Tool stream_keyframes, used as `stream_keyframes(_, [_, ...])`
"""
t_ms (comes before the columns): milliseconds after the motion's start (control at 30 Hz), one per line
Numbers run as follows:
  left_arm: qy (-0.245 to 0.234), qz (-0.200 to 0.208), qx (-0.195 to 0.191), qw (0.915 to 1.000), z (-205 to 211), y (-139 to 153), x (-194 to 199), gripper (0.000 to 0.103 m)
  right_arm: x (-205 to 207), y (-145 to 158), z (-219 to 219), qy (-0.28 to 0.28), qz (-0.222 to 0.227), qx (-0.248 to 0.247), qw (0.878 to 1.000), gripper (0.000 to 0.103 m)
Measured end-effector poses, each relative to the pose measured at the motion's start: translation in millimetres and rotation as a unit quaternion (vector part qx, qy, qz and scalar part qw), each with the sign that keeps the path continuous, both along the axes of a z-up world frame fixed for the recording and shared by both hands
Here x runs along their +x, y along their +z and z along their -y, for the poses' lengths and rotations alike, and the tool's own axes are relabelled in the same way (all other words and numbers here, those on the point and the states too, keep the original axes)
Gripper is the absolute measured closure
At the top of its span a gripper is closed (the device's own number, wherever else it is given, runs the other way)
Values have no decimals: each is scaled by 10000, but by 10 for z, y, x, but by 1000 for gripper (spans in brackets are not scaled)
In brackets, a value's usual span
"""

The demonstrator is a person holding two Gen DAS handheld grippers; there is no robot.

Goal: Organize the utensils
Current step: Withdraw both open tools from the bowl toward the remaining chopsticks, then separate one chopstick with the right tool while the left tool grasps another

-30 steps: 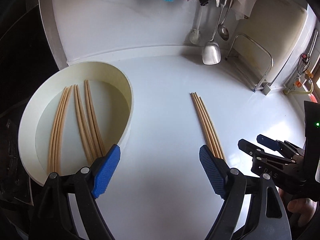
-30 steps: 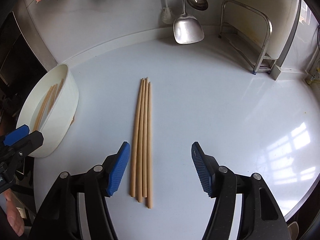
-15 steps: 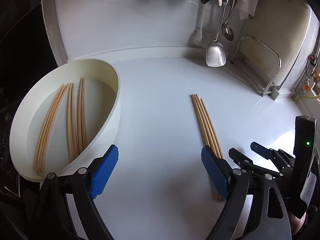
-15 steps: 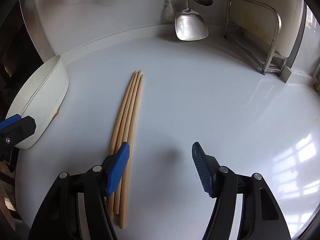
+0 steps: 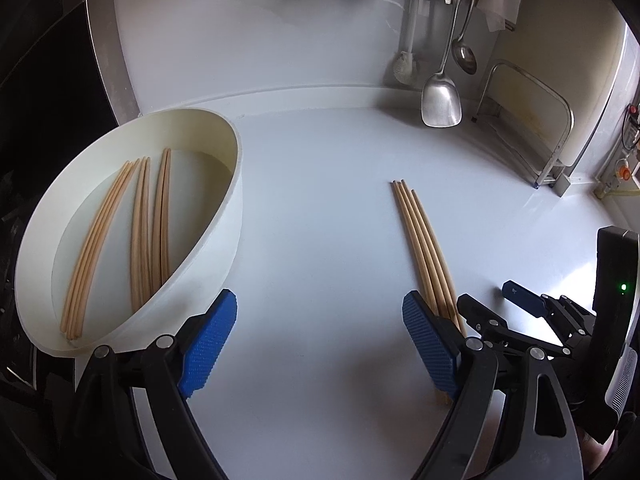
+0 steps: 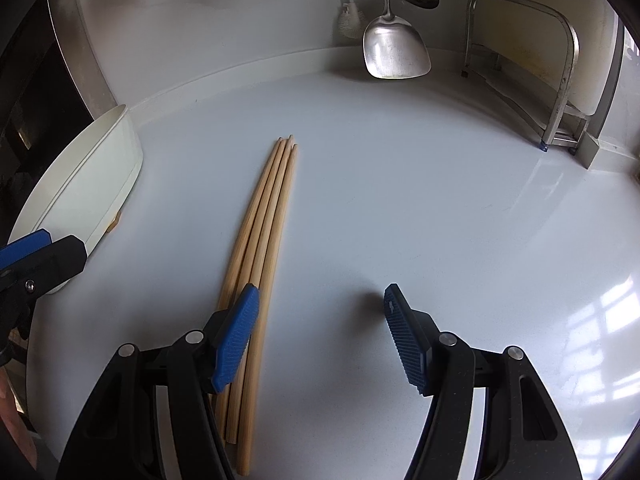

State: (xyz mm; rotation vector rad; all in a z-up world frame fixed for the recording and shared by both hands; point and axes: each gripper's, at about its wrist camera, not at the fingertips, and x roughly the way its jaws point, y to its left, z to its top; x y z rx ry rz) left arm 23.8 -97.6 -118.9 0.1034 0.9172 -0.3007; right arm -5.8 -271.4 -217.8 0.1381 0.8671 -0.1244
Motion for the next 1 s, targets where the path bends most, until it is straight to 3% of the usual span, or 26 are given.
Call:
stream_keyframes(600, [-16,-39,18,10000,-17,-42,11,20,26,20,-169,145,54,-690,9975,41])
stream_keyframes(1000, [-156,-154,-46,9997,150,-79,-2,20,12,18,-45,22,-9,-699,9976,41])
